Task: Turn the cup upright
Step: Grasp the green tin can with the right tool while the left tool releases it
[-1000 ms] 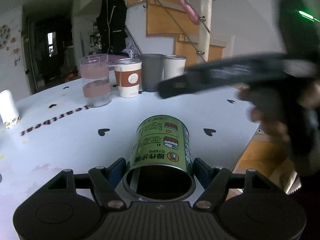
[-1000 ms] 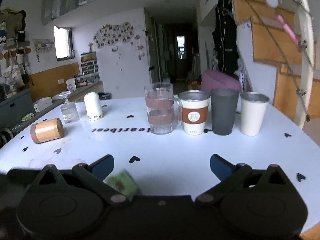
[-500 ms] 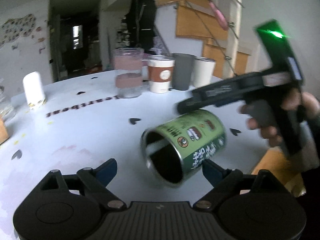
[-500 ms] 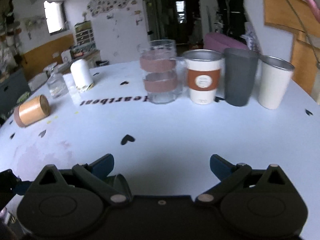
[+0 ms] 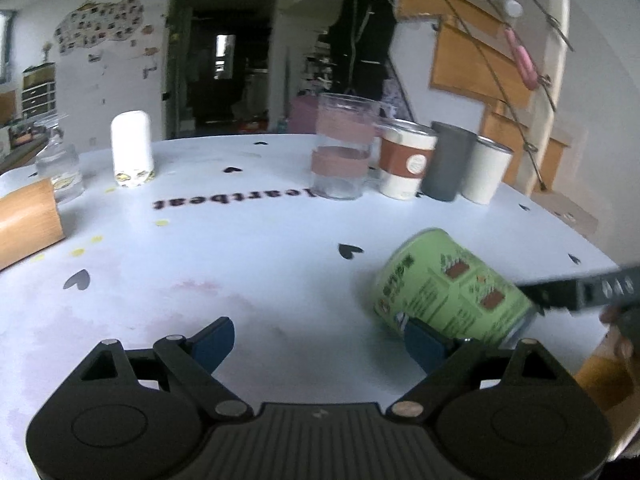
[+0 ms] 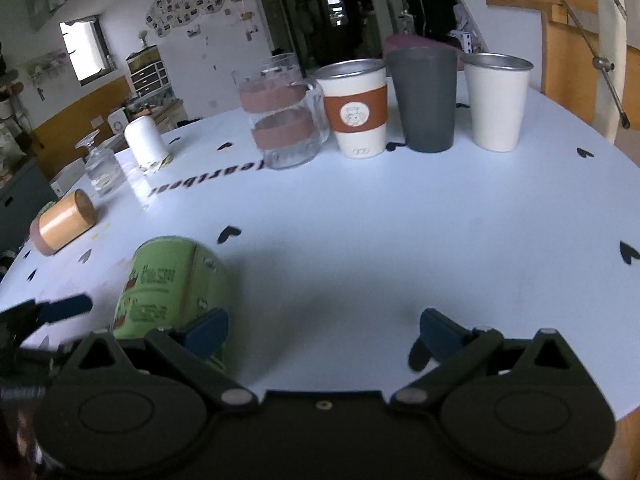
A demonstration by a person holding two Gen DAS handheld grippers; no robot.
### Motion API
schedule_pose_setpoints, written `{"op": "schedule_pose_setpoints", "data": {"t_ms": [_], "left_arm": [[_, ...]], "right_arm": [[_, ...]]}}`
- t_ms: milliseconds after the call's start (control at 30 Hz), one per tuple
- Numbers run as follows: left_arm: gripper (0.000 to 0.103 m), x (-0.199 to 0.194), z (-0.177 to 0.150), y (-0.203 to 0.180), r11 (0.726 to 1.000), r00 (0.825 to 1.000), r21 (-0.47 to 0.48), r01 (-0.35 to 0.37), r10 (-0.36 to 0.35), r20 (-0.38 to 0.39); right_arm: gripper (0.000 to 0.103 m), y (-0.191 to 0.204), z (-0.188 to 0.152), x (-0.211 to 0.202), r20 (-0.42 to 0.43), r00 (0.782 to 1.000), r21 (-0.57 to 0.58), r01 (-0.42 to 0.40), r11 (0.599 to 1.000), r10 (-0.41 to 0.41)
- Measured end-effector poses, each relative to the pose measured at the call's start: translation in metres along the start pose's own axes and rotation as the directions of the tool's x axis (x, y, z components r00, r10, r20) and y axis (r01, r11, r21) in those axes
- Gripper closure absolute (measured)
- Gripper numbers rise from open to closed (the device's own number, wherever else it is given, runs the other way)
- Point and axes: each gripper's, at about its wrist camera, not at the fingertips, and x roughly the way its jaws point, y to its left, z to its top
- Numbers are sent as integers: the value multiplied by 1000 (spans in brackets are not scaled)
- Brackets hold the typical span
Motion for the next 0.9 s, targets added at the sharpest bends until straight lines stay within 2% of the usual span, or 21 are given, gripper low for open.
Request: {"op": "schedule_pose_setpoints", "data": {"t_ms": [200, 333, 467, 567, 700, 800, 900], "left_arm": [[11, -18, 12, -1, 999, 998, -50, 20, -18, 53], [11, -32, 19, -13, 995, 993, -49, 91, -87, 86], [11, -31, 15, -29, 995, 994, -2, 104, -103, 46], [10, -27, 12, -30, 995, 995, -14, 100, -99, 31], [10, -28, 11, -30, 996, 995, -2, 91, -91, 31], [10, -28, 11, -29, 995, 995, -9, 95, -94, 30], [10, -28, 11, -28, 995, 995, -11, 97, -96, 30]], "right_arm": [[0, -1, -1, -4, -1, 999, 24, -35, 999, 35], [0, -5, 3, -7, 4, 997, 60, -83, 995, 83], [0, -4, 15, -7, 9, 990, 98, -143, 985, 143], [0, -3, 29, -2, 11, 982, 139, -190, 972, 190], [0, 6, 53, 17, -70, 954, 170, -278, 945, 293], [0, 18, 69, 41, -187, 908, 174, -346, 922, 376], [0, 33, 76, 65, -287, 881, 149, -346, 926, 375]]}}
